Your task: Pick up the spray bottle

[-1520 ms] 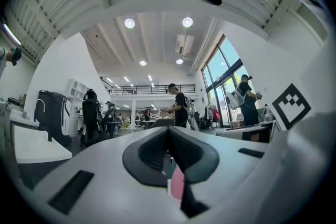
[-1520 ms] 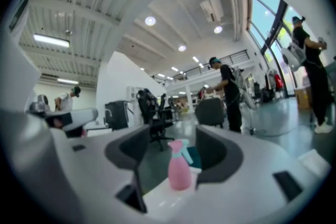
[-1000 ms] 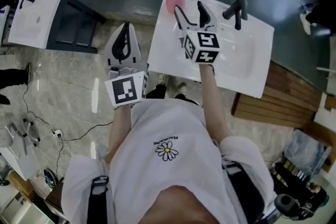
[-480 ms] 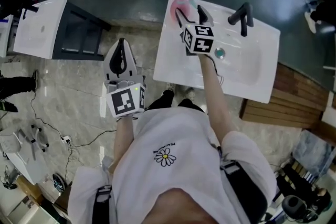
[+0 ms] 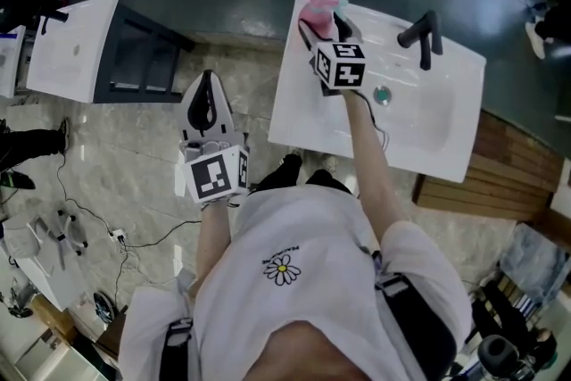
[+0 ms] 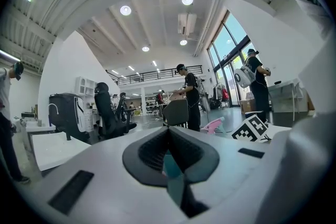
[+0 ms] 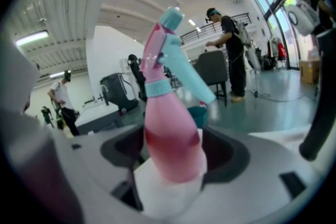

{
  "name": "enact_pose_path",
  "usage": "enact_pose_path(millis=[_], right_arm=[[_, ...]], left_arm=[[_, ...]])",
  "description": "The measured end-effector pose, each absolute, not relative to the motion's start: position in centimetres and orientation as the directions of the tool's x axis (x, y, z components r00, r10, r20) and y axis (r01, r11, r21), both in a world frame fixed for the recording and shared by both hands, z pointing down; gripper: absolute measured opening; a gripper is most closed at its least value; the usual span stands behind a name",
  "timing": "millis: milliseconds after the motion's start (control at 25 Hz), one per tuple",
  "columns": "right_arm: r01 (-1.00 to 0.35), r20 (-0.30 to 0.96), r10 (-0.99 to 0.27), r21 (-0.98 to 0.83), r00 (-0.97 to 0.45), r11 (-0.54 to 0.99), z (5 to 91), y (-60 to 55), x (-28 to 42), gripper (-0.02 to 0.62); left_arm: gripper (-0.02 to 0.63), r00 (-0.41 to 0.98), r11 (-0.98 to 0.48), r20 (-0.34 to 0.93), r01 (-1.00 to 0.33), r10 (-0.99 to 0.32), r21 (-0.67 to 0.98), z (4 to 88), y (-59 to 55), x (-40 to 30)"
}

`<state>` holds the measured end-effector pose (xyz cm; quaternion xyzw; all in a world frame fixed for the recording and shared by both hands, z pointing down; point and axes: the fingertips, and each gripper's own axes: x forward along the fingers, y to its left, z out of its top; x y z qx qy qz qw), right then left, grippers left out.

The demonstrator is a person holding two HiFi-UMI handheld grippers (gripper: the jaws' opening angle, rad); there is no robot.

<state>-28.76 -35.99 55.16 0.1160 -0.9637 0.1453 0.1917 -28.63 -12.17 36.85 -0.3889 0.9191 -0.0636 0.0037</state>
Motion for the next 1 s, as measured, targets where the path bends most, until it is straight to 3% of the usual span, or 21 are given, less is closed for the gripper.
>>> enact_pose_path(millis=[1000], right_arm=[[-0.308, 0.419, -0.222, -0.148, -0.88, 0.94, 56.2, -36.4, -29.5, 0.328]], left_arm=[[0.021, -0.697, 0.69, 0.053, -0.716, -0.715, -0.102, 37.9, -12.0, -30.2]])
